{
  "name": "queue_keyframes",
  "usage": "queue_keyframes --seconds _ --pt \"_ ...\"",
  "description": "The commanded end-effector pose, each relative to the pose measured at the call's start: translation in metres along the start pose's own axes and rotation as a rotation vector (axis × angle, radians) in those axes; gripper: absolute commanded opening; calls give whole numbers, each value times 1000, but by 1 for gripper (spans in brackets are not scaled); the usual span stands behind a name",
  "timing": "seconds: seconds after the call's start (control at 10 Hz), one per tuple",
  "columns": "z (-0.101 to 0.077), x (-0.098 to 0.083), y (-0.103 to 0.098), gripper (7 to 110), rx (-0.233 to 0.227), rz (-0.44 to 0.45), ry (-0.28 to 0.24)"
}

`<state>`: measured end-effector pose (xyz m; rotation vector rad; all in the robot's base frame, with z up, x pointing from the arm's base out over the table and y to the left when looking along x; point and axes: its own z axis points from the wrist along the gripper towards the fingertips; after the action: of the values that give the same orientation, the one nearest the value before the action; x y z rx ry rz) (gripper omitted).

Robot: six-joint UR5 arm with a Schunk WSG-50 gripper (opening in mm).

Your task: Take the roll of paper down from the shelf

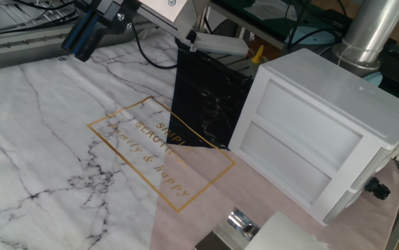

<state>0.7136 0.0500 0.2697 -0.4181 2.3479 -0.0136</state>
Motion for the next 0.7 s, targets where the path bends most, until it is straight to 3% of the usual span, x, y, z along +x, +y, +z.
queue_keyframes --seconds 0.0,0.1,0.5,0.6 --pt "-1 -3 6 7 -30 37 -12" --pt "-1 4 5 7 -28 48 18" --pt "-1 4 6 7 -29 94 17" --pt "-1 12 4 7 -22 85 46"
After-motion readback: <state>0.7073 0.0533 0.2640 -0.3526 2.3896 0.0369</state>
